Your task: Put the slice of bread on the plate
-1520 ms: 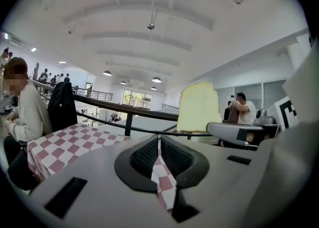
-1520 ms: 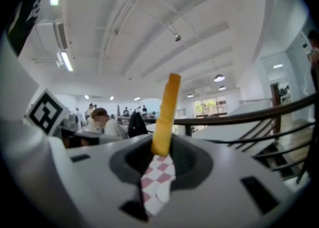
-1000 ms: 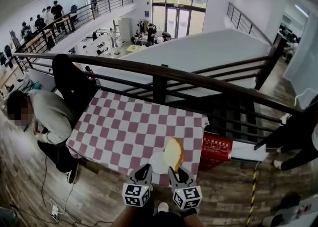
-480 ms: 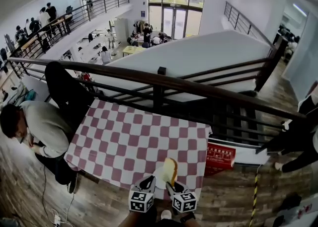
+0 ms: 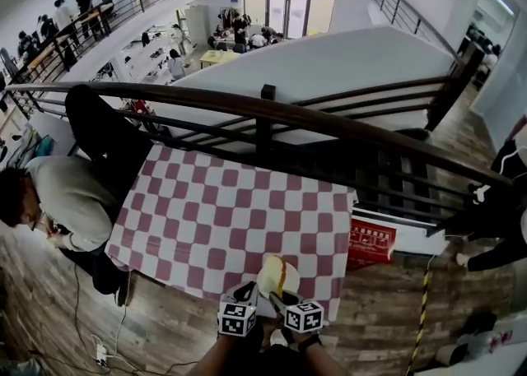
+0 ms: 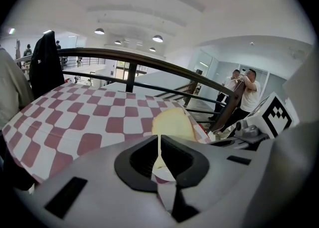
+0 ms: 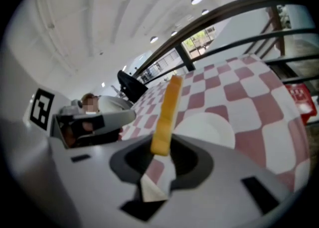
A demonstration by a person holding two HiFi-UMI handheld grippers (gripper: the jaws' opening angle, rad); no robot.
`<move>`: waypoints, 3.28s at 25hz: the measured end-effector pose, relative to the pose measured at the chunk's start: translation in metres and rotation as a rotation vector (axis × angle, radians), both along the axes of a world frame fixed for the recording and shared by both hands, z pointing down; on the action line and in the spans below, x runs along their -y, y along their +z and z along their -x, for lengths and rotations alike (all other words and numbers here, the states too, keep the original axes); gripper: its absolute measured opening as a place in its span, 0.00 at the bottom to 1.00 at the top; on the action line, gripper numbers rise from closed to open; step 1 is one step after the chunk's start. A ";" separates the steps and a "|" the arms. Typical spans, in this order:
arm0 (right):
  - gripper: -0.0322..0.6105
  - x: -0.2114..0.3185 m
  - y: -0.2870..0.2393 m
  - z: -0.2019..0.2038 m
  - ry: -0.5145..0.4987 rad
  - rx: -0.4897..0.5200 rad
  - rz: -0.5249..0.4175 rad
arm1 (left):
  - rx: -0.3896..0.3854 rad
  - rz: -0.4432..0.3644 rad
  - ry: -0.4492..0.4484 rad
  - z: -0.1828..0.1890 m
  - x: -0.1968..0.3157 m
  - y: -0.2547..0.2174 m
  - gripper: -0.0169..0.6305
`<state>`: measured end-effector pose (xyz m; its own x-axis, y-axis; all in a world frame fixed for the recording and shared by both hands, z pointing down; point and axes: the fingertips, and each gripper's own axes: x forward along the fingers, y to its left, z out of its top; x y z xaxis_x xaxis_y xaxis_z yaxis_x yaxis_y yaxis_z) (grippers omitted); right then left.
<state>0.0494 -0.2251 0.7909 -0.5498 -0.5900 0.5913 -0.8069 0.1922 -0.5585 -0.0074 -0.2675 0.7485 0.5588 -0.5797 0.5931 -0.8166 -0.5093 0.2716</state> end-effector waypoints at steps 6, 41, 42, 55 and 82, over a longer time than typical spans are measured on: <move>0.20 -0.002 0.027 0.005 0.067 0.111 0.117 | 0.023 0.040 -0.008 0.013 -0.007 0.013 0.09; 0.62 -0.007 -0.045 -0.039 0.058 -0.140 -0.075 | -0.087 -0.081 -0.007 -0.012 -0.011 -0.058 0.09; 0.62 -0.001 -0.059 -0.041 0.064 -0.145 -0.121 | -0.092 -0.103 -0.010 -0.012 -0.007 -0.068 0.09; 0.39 0.019 -0.246 -0.043 0.113 -0.240 -0.606 | -0.156 -0.341 -0.030 -0.003 -0.003 -0.191 0.09; 0.07 0.015 -0.309 -0.052 0.215 -0.407 -0.740 | -0.148 -0.572 -0.009 -0.006 -0.004 -0.268 0.09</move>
<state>0.1018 -0.2402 0.4816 -0.2117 -0.9671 0.1408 -0.9771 0.2123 -0.0106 -0.0017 -0.2638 0.4804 0.6052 -0.7897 0.1007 -0.7961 -0.6015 0.0671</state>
